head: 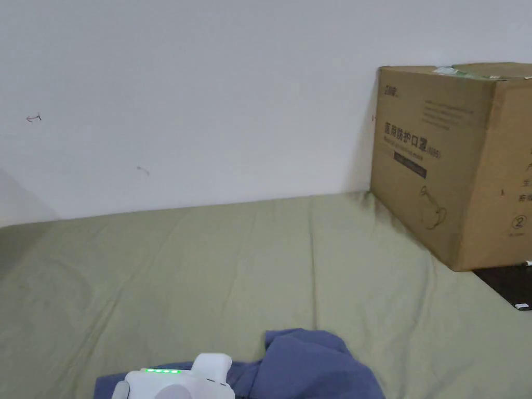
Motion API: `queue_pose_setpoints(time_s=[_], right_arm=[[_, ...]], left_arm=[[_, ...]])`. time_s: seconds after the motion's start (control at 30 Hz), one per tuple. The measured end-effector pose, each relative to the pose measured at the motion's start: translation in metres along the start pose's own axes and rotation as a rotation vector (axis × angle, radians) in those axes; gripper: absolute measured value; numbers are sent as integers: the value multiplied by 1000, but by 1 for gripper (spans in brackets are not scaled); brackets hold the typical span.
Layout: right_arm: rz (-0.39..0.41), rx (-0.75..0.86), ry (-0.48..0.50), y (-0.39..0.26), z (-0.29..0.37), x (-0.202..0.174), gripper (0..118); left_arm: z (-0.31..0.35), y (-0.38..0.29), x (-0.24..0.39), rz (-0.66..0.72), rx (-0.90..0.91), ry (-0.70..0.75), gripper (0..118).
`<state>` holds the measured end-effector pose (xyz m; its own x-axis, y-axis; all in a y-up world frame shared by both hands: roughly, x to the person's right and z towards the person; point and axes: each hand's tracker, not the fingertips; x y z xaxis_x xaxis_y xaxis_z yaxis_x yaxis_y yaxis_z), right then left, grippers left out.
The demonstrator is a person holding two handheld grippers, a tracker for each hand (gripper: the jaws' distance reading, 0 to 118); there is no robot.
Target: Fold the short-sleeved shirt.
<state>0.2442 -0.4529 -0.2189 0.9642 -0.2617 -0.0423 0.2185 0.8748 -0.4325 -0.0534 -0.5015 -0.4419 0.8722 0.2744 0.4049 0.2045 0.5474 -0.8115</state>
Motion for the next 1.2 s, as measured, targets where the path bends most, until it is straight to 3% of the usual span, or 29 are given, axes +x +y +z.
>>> queue_pose_setpoints(time_s=[0.17,0.2,0.23,0.3,0.4,0.5,0.73,0.83,0.9,0.97,1.1,1.2], right_arm=[[37,55,44,10,8,-23,0],[51,81,49,12,10,-27,0],[65,109,50,13,12,-32,0],[85,170,47,13,15,-41,0],[83,276,0,8,22,-55,0],[52,347,-16,5,29,-62,0],[59,361,-4,9,35,-66,0],[55,332,7,13,35,-64,0],[57,322,15,14,33,-62,0],[42,276,19,18,32,-61,0],[-3,222,70,16,20,-60,0],[46,186,60,10,4,-61,0]], left_arm=[[106,-19,-3,-20,282,1,107],[127,-32,-1,-26,368,-1,95],[146,-49,4,-31,463,23,69],[175,-91,14,-58,649,186,0],[211,-154,28,-98,875,269,0],[225,-193,44,-17,994,448,0],[228,-203,39,24,968,491,0],[238,-175,21,97,972,446,0],[242,-124,-3,132,871,453,0],[233,-66,-40,159,659,418,0],[158,31,-135,238,163,221,0],[98,55,-183,306,34,208,0]])
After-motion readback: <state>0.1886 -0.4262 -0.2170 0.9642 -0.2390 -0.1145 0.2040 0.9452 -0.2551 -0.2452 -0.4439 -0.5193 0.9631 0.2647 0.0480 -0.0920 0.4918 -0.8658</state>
